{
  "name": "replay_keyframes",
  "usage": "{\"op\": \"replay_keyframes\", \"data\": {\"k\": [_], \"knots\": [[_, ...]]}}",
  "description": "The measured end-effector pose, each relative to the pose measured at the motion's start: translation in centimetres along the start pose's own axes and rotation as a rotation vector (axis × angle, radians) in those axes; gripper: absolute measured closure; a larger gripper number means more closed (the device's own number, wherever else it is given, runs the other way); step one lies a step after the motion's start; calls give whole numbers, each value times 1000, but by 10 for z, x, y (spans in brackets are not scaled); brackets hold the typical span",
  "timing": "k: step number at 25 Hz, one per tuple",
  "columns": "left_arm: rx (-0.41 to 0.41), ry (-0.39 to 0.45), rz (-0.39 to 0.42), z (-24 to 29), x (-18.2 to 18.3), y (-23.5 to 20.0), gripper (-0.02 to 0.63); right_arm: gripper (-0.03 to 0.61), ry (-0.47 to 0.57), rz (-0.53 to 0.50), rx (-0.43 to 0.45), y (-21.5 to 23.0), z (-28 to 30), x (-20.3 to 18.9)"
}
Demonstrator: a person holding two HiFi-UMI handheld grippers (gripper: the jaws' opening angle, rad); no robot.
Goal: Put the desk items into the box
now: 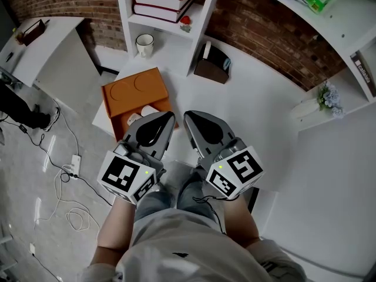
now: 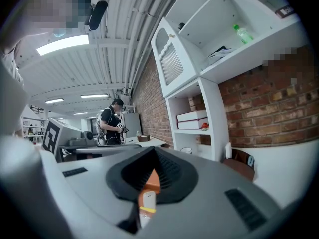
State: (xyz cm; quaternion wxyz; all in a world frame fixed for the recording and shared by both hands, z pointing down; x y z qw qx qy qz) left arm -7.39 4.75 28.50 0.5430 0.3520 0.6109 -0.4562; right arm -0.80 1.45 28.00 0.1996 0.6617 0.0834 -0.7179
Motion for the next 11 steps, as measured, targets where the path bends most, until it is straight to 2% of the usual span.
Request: {"op": "replay_keyframes", "data": {"k": [11], "knots": [[4, 7, -9, -13, 2, -3, 601, 571, -3, -14, 6, -14, 4, 1]]}}
Point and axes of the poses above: the fingertips, and each gripper's own axes: z forward along the fingers, y to its right, x out of its top, the point moved 3 cm from there along -z, backward along the fingers, and after that the axes turned 2 degrees about -x, right-handed, at the moved point
